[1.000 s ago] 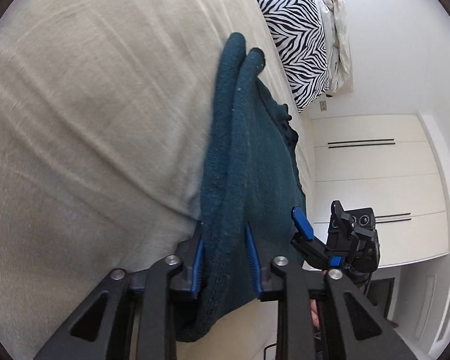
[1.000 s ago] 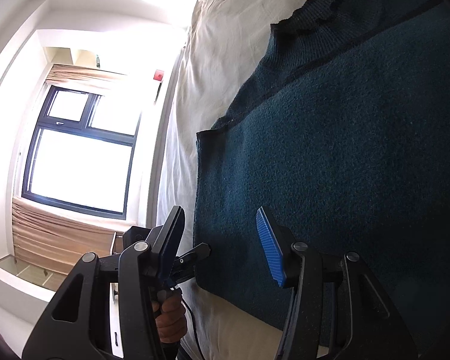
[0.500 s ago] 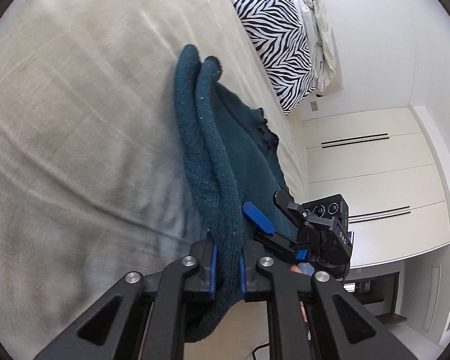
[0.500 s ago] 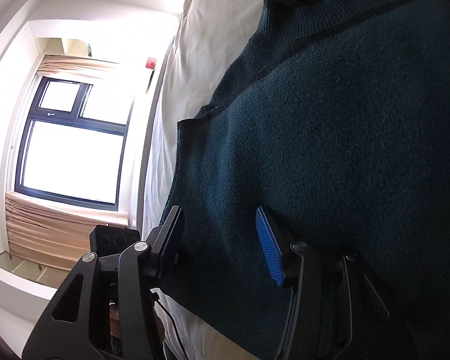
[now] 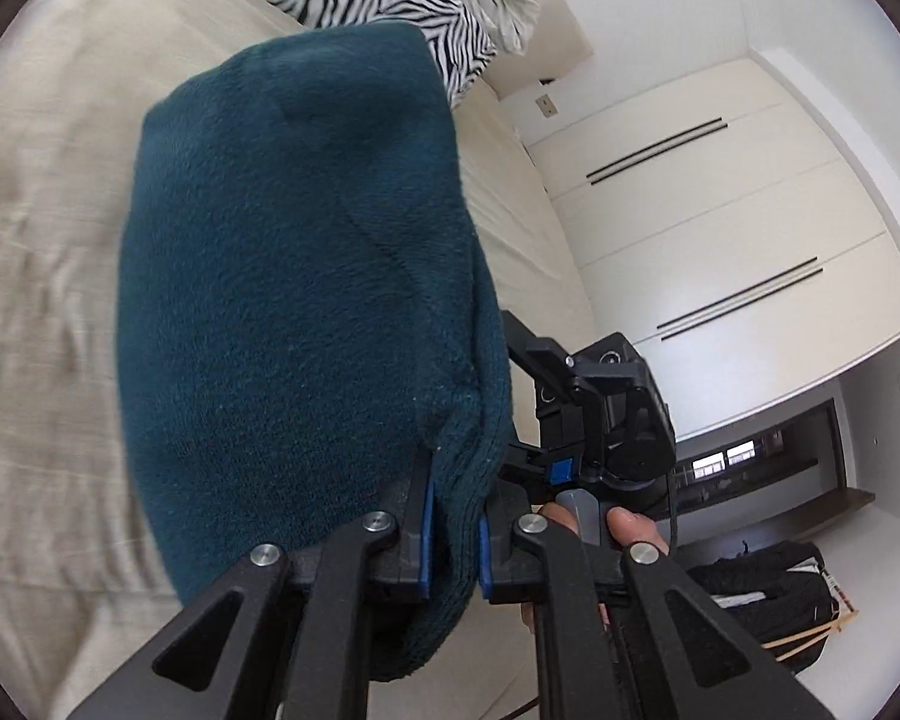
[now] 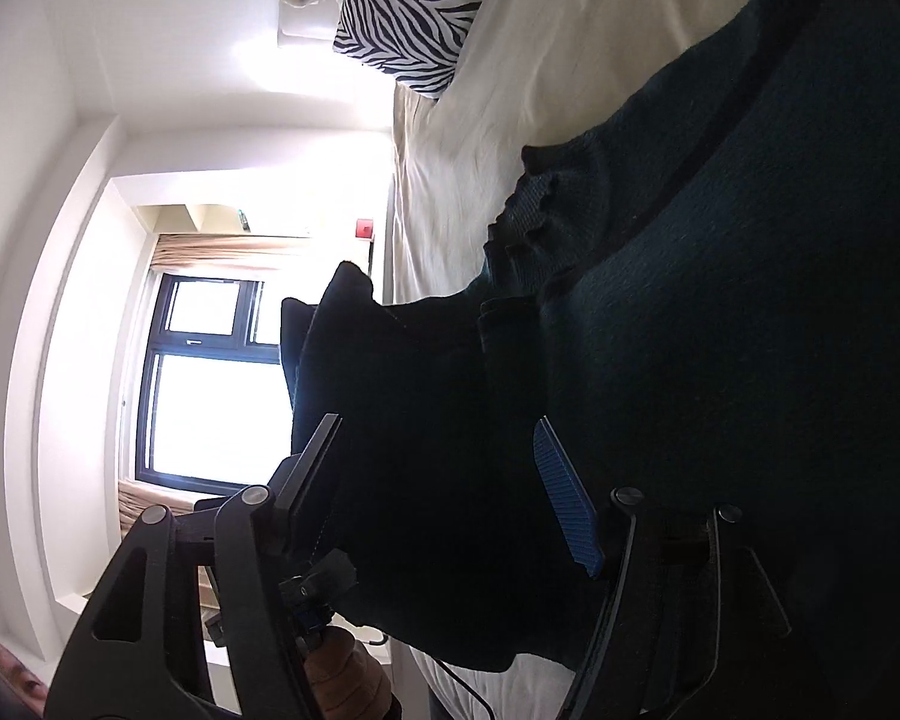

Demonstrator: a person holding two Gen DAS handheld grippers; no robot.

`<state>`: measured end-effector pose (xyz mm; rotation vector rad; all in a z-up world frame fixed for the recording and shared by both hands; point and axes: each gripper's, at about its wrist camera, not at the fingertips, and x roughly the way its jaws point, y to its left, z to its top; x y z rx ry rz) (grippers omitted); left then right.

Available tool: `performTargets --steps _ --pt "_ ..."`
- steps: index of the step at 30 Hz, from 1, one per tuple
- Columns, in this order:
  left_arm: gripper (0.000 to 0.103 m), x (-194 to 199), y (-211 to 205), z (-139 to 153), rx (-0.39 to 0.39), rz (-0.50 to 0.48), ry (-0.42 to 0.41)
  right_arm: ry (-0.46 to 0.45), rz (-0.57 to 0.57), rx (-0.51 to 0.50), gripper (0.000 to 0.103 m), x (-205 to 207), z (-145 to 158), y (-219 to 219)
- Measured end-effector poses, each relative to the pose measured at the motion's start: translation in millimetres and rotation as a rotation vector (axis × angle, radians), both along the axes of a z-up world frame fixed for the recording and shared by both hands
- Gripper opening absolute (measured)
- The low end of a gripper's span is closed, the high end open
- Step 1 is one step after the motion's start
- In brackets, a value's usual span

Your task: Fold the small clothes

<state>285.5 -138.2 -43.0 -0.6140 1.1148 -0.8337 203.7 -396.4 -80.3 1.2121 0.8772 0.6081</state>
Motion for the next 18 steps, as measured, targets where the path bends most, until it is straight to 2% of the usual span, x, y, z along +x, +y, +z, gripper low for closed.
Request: performTargets --steps 3,6,7,9,10,12,15,17,18 --pt "0.016 3 -47 -25 0.049 -0.069 -0.013 0.021 -0.037 0.016 0.072 -6 -9 -34" --pt "0.028 -1 -65 -54 0.085 -0.102 0.044 0.061 -0.059 0.035 0.070 -10 -24 -56" --pt "0.030 -6 -61 -54 0.073 -0.095 0.037 0.062 -0.050 0.031 0.070 -9 -27 -53" --pt "0.043 -14 -51 -47 0.039 -0.099 0.011 0.050 -0.033 0.003 0.070 -10 -24 -50" --pt "0.045 -19 -44 -40 0.032 -0.097 -0.015 0.044 -0.025 -0.022 0.070 -6 -23 -41" --pt "0.051 -29 -31 -25 0.050 -0.092 -0.075 0.042 -0.016 -0.075 0.069 -1 -24 -30" --pt "0.051 -48 -7 -14 0.075 -0.070 -0.127 0.071 0.007 -0.185 0.056 5 -21 -15" --pt "0.051 -48 4 -15 0.101 -0.048 -0.129 0.099 0.031 -0.278 0.032 12 -19 -5" --pt "0.051 -47 6 -16 0.106 -0.039 -0.118 0.112 0.040 -0.324 0.027 13 -18 -1"
